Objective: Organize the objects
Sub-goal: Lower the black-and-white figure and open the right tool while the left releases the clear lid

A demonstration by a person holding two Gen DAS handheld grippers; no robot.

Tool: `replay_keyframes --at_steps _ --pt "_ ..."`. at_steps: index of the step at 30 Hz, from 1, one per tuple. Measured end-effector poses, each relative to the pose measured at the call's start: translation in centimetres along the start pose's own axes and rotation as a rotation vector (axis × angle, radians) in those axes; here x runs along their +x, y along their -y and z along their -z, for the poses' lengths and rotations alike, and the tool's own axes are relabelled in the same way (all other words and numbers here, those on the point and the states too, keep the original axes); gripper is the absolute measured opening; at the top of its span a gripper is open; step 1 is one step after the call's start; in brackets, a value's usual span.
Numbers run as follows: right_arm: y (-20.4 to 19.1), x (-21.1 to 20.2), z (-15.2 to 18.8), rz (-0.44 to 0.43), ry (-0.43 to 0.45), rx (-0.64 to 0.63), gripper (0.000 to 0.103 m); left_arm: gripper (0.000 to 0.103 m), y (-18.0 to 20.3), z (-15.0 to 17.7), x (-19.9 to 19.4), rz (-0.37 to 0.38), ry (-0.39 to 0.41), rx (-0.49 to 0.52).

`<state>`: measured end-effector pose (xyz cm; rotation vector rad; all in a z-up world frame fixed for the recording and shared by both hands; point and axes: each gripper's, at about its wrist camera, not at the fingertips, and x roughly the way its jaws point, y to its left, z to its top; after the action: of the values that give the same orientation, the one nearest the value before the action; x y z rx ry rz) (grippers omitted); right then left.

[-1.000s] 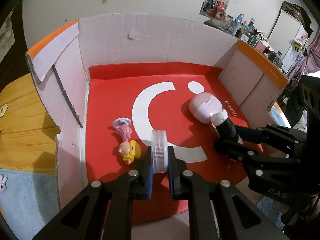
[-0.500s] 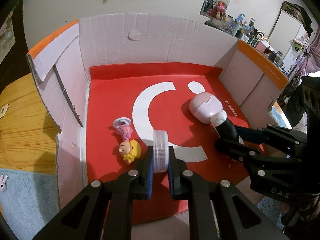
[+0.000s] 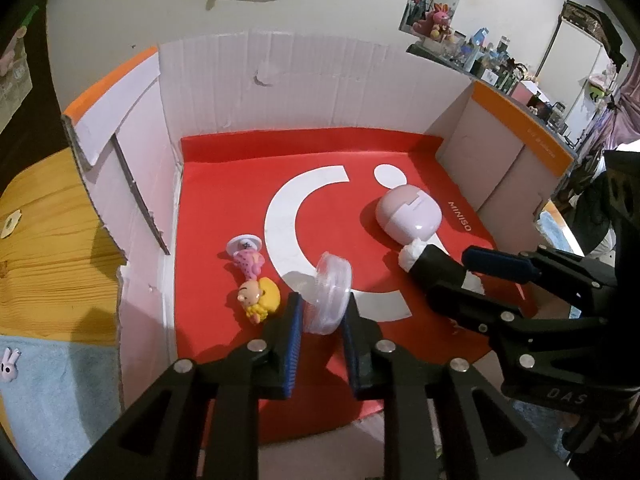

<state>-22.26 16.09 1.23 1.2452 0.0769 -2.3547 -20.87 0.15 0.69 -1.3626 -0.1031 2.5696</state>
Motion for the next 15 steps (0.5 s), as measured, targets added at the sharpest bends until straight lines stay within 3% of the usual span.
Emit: replay_keyframes --at_steps 7,10,15 --pt "0.0 -0.6 0.1 -0.003 0.012 0.005 0.052 0.03 0.0 0.2 -0.4 -0.005 0.007 -0.003" --pt "-0.2 -0.8 0.3 -0.002 0.015 0.004 0.059 0.036 0.1 0.3 -0.7 -0.008 0.014 -0.005" --pt "-0.4 -1.2 0.5 -0.004 0.022 0.001 0.06 0.036 0.2 0.5 -1.1 -0.01 0.021 -0.005"
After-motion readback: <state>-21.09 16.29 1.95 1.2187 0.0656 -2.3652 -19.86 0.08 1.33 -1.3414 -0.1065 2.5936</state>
